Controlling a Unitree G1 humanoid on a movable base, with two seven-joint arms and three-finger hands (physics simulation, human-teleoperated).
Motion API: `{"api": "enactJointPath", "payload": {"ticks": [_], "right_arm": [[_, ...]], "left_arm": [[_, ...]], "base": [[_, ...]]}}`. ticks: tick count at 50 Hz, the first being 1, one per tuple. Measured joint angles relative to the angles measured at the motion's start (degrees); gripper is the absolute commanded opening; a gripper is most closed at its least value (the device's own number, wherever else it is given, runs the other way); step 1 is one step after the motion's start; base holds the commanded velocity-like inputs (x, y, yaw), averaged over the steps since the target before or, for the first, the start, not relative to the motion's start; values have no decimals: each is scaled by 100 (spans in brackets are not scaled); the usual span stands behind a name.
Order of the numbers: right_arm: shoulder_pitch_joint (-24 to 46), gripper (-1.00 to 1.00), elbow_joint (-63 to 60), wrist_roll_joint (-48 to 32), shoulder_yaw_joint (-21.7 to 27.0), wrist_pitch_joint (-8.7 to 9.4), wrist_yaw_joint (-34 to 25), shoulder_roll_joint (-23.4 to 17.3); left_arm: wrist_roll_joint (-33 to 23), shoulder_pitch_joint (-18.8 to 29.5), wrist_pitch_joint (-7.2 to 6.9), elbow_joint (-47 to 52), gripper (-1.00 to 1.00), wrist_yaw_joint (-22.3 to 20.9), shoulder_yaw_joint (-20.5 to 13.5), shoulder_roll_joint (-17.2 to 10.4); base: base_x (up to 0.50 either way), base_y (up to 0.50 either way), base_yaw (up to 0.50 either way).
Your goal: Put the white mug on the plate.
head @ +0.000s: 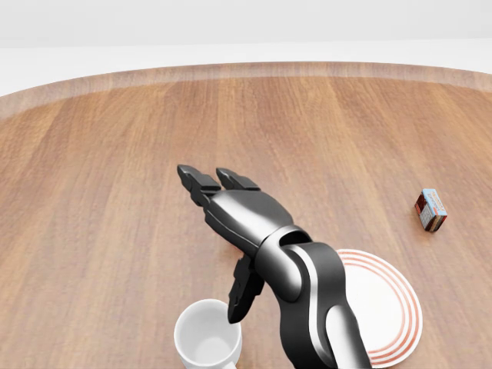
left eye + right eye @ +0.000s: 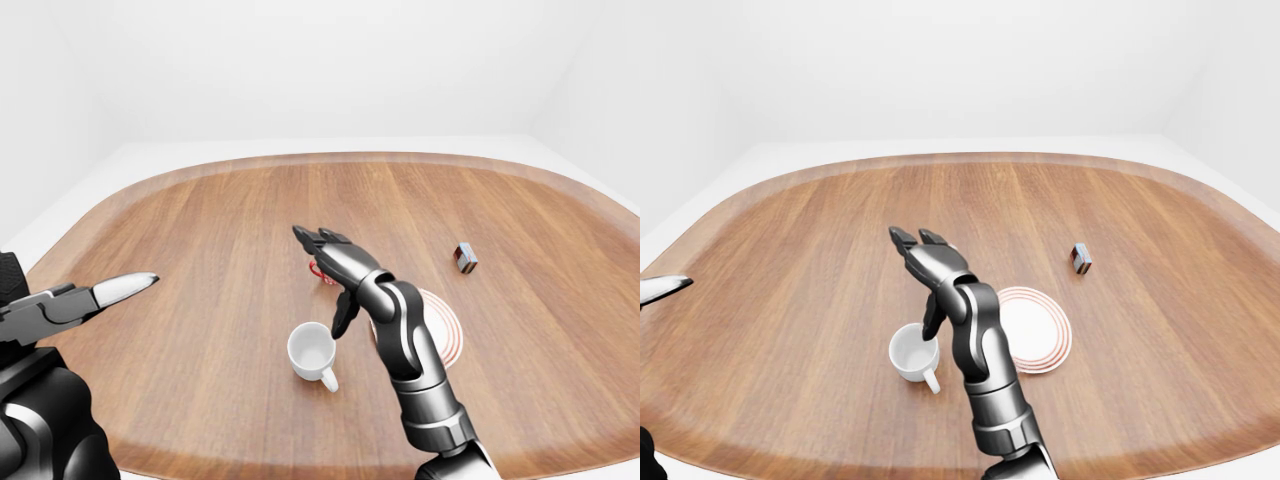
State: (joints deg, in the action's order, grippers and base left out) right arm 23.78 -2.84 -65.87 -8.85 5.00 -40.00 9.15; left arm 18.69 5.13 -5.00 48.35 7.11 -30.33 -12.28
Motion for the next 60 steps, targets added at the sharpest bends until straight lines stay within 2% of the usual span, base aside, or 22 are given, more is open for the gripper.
{"api": "enactJointPath", "payload": {"ticks": [16, 25, 60], "right_arm": [[-579, 100, 324, -1276, -365, 0, 0, 259], [-764, 100, 358, -1719, -478, 0, 0, 404], [-795, 100, 1351, -2079, -746, 0, 0, 942]], "left_arm": [[-11, -17, 0, 16, 100, -12, 3, 15], [-6, -9, 0, 41, 100, 0, 6, 14], [14, -7, 0, 29, 100, 22, -7, 8]], "base": [[0, 0, 0], [0, 0, 0], [0, 0, 0]]}}
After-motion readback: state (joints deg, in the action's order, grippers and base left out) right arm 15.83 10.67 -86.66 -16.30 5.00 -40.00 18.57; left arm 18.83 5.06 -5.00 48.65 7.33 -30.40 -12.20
